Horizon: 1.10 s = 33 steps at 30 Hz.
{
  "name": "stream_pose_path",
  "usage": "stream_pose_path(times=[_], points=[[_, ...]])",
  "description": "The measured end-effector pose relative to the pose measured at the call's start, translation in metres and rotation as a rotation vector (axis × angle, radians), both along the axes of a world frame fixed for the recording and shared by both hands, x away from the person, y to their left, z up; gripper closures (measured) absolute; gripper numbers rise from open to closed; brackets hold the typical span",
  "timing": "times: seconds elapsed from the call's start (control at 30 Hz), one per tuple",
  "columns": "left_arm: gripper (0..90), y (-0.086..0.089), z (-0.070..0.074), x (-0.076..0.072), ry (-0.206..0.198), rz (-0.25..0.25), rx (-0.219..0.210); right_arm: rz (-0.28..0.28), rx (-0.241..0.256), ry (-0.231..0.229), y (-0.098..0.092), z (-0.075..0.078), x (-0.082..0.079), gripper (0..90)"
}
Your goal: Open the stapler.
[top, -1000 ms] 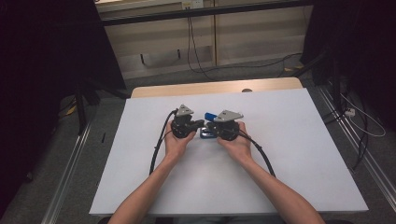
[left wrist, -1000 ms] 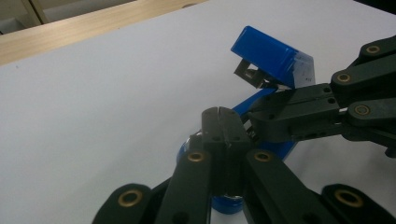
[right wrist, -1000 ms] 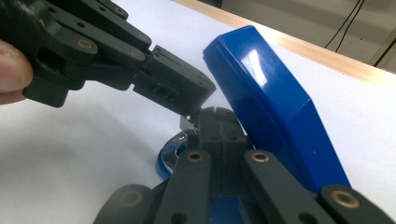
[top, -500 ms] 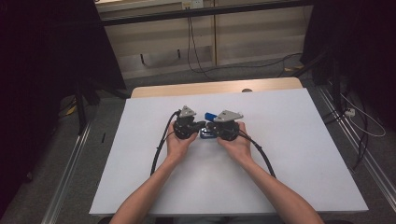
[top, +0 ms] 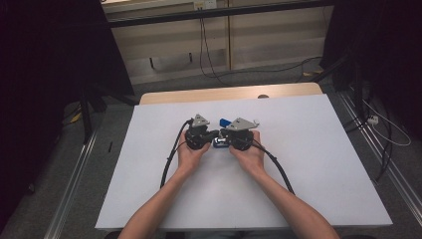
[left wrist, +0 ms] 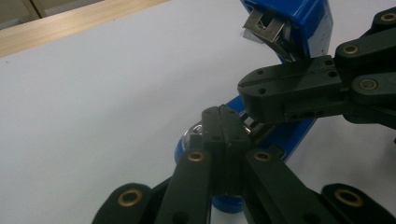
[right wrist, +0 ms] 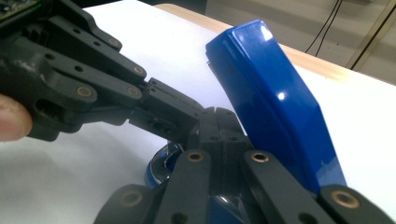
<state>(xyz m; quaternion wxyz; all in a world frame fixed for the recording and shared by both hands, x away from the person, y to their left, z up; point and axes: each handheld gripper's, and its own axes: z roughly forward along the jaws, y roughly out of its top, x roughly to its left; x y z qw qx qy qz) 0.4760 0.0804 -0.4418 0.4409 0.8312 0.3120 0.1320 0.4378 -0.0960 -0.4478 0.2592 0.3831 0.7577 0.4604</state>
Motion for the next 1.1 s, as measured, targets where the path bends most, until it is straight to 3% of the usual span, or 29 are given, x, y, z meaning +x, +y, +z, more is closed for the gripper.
stream_pose_path(times=[0.23, 0.3, 0.57, 1.1], points=[[90.0, 0.000, -0.001, 0.000, 0.010, 0.004, -0.016, -0.009, 0.002, -0.004, 0.001, -0.001, 0.001, 90.0], [90.0, -0.001, -0.001, 0.000, -0.010, 0.002, 0.004, -0.013, 0.008, -0.001, 0.001, 0.000, 0.002, 90.0], [90.0, -0.002, -0.003, 0.000, 0.004, 0.003, -0.019, -0.018, 0.015, -0.006, 0.001, 0.003, 0.005, 90.0], [90.0, -0.001, -0.003, 0.001, 0.010, 0.005, -0.037, -0.034, 0.035, -0.012, -0.010, 0.011, 0.006, 90.0]])
